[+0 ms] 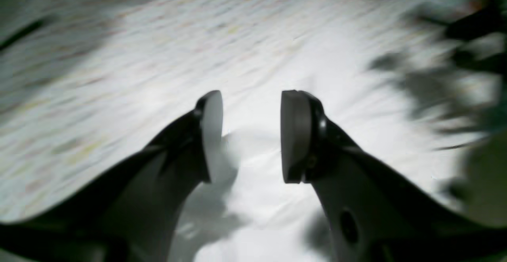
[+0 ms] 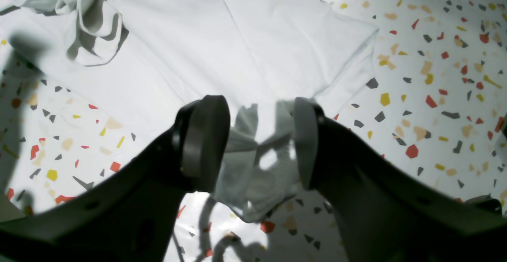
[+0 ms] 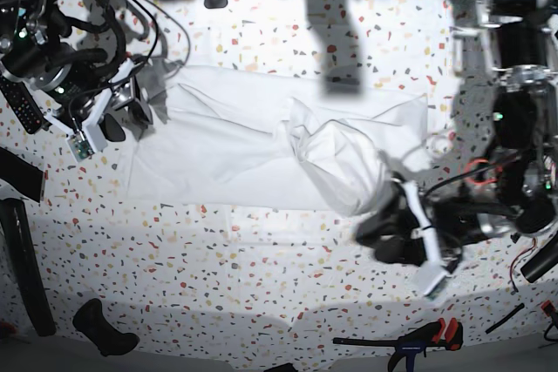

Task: Fold the T-shirt properly
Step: 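Lift the strip end with the left gripper and fold it toward the middle, then release the folded end with the left gripper and raise it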

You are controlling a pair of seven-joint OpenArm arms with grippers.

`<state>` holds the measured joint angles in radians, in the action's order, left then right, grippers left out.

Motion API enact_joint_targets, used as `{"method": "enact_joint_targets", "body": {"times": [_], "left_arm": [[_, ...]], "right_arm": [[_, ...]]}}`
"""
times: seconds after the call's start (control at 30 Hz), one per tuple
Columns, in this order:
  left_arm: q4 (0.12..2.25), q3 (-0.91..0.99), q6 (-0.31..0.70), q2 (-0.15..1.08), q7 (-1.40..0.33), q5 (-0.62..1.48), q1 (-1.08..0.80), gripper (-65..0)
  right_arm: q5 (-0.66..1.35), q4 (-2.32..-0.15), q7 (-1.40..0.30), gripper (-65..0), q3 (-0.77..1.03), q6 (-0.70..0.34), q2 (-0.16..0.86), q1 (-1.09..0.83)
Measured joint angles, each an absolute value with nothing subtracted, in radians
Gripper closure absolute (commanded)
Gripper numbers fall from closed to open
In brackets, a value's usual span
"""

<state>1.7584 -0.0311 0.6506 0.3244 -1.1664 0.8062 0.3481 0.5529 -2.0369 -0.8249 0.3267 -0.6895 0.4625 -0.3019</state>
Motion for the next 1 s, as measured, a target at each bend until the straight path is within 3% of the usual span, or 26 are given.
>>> {"method": "enact_joint_targets", "body": {"times": [0.17, 0.4, 0.77, 1.0], "left_arm": [[1.758, -0.032, 0.585, 0.430, -1.078, 0.688, 0.299, -23.4], [1.758, -0.033, 0.550, 0.425, -0.830, 0.492, 0.141, -23.4], [1.756, -0.033, 0.550, 0.269, -0.695, 0.268, 0.014, -23.4], [1.756, -0.033, 0.549, 0.187, -0.715, 0.267, -0.018, -23.4]], "right_arm": [[0.586, -2.037, -0.826, -29.5, 0.327, -0.689, 0.463, -0.302], [0.628, -2.037, -0.832, -29.5, 0.327, -0.690, 0.462, -0.302], [0.628, -2.037, -0.836, -29.5, 0.327, -0.690, 0.460, -0.302], [0.628, -2.037, -0.835, -29.5, 0.327, -0.690, 0.460, -0.302]]}}
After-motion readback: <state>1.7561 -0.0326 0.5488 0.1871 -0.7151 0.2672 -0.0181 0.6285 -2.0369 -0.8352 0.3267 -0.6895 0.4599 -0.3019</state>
